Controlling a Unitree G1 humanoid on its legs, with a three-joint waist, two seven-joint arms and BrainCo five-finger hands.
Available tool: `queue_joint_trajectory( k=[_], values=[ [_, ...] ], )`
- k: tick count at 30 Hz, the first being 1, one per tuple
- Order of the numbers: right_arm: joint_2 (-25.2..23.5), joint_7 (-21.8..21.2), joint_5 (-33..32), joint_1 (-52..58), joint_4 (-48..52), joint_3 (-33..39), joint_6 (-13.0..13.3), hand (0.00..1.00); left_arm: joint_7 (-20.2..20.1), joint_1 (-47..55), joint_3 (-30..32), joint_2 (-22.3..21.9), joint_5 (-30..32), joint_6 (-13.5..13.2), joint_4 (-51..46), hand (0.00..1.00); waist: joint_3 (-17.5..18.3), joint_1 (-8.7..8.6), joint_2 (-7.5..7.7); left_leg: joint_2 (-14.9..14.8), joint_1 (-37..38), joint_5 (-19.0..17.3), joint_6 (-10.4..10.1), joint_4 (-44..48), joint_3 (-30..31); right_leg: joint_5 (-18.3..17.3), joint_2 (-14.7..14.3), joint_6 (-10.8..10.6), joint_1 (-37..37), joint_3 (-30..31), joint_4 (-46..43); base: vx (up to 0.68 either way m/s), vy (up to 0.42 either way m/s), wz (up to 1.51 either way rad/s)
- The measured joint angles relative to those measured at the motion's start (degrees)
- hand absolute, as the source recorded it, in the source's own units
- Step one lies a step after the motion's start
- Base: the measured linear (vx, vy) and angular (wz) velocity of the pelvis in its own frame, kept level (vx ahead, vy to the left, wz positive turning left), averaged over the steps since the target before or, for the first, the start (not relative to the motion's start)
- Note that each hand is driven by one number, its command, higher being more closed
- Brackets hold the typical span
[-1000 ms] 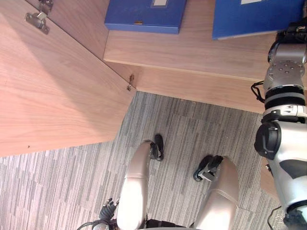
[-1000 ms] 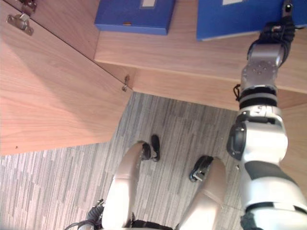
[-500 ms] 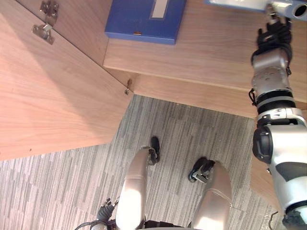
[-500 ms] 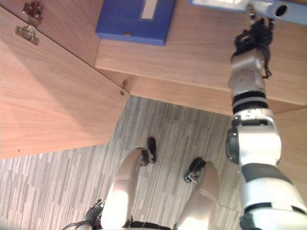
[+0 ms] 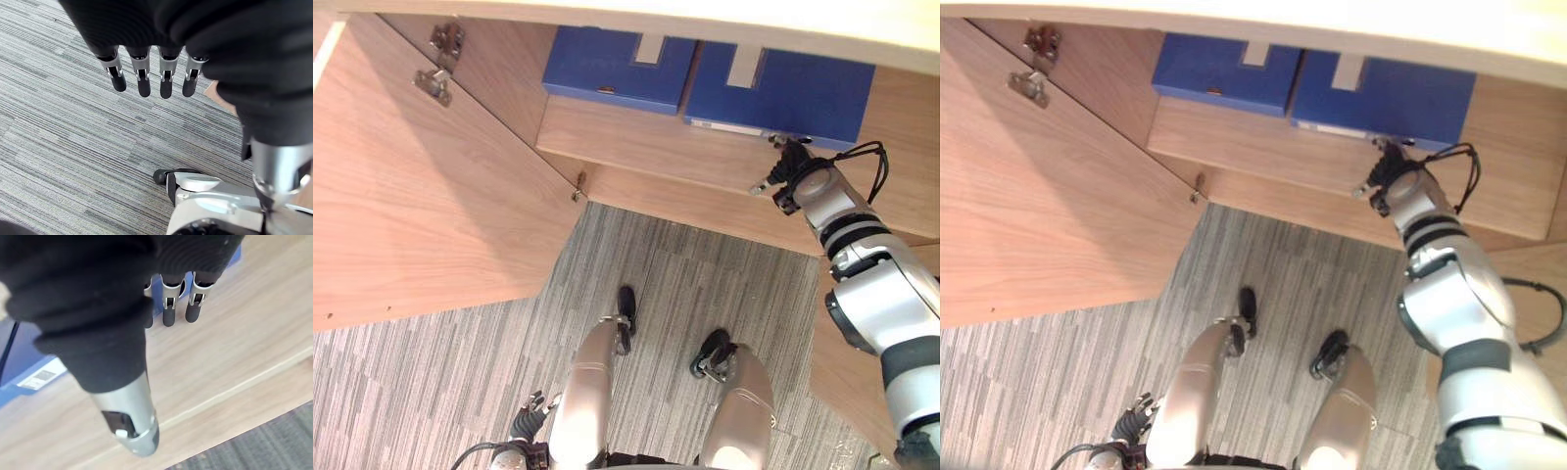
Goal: Walk over to the cabinet, pick up the folder, carry it to the office cabinet, place the folder inside the office cabinet, then close the office cabinet door
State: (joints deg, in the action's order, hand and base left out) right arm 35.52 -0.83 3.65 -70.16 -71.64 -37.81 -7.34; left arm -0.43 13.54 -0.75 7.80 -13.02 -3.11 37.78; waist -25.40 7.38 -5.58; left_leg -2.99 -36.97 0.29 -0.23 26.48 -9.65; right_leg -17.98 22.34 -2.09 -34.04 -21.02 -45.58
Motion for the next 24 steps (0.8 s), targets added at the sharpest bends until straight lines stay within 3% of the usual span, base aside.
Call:
queue_joint_trajectory(
  k=[4,12,17,20,24],
  values=[
    [1.2,0.0,2.3,2.4,0.2,1.0,0.5,0.00,-0.5,0.5,0.0,0.0,0.0,0.4,-0.2,0.00,0.1,-0.27,0.06,0.9,4.9,4.3,-0.2,-9.5,-0.7,2.4,-0.7,-0.3,2.8,-1.2,5.3,0.07,0.002,0.01],
    [1.7,0.0,4.2,4.7,2.9,9.8,1.0,0.00,-1.3,0.7,1.0,-0.4,0.0,0.2,-0.3,0.00,0.1,-0.94,0.17,0.8,12.0,11.0,-0.8,-24.7,-3.3,5.9,-3.5,-0.5,4.9,-1.5,12.8,0.09,-0.012,-0.14],
    [0.0,-0.7,4.2,7.1,7.4,10.9,1.7,0.00,-1.3,0.7,1.1,-0.4,-0.3,-0.1,-0.2,0.00,0.2,-1.32,0.36,0.2,14.8,11.8,-1.4,-28.4,-5.5,6.9,-4.9,-0.6,5.6,-0.8,15.1,0.09,-0.082,-0.27],
    [-1.9,-4.9,4.2,9.2,8.9,8.8,2.2,0.00,-1.8,0.5,1.1,-0.3,-0.2,-0.3,-0.3,0.00,0.4,-1.86,0.52,-0.4,17.6,11.8,-1.5,-29.3,-6.6,7.3,-5.9,-0.6,8.1,-0.8,16.7,0.08,-0.097,-0.20],
    [-8.7,-5.7,4.2,15.0,8.3,9.1,2.2,0.00,-1.9,-0.8,1.2,-0.2,-0.1,-0.3,-0.1,0.00,1.0,-1.75,1.53,-1.4,22.4,10.9,-2.7,-29.3,-7.8,7.6,-7.5,-0.7,13.7,-0.8,19.5,0.07,-0.110,-0.13]
  ],
)
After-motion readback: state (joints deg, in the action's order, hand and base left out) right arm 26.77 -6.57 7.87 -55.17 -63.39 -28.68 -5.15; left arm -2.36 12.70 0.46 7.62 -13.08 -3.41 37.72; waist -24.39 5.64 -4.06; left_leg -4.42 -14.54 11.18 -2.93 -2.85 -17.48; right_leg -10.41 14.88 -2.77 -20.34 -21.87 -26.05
